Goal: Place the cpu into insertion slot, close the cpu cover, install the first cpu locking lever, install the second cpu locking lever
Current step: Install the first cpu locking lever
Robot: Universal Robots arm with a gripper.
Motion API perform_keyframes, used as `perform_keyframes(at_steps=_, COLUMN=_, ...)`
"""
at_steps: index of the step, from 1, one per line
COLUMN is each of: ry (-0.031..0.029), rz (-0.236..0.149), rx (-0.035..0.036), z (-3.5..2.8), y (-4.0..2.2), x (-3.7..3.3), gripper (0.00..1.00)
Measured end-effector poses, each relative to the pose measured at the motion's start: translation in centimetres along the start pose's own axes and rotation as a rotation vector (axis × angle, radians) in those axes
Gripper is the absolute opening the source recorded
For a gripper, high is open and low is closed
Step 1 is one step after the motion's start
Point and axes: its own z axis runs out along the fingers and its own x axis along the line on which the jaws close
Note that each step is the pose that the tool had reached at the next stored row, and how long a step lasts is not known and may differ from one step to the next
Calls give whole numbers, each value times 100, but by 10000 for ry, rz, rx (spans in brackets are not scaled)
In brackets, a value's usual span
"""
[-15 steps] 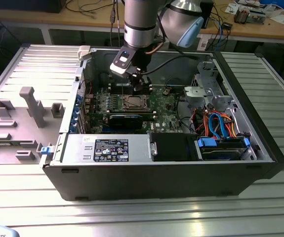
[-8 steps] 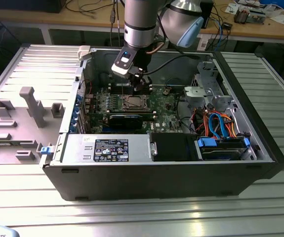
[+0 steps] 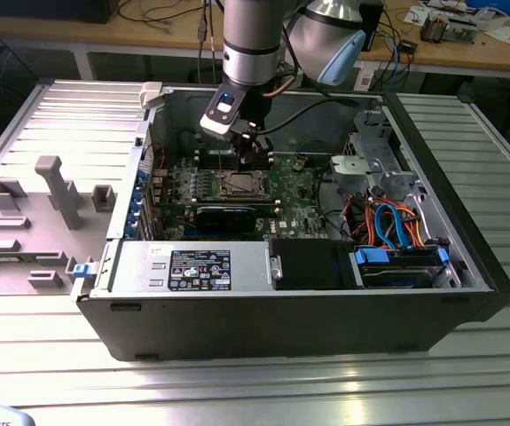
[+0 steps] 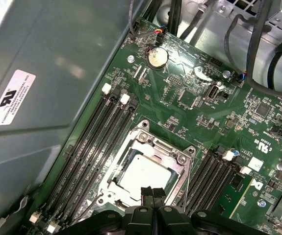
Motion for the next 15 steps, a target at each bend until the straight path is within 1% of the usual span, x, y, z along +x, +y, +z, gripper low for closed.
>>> perform_keyframes(at_steps=4, ry=0, rz=-13, rx=0, z=0, y=0, x=0, gripper=11)
perform_keyframes(at_steps=6, ry=-2, rz=-134, rx=1, z=0, y=0, x=0, gripper=11)
perform_keyframes(at_steps=9, ry=-6, rz=-493, rx=3, z=0, y=0, x=0, gripper=11)
perform_keyframes(at_steps=12, ry=-12, rz=-982, rx=5, z=0, y=0, x=0, gripper=11)
perform_keyframes(at_steps=15, ry=-15, rz=-1262, rx=7, z=0, y=0, x=-1, gripper=11)
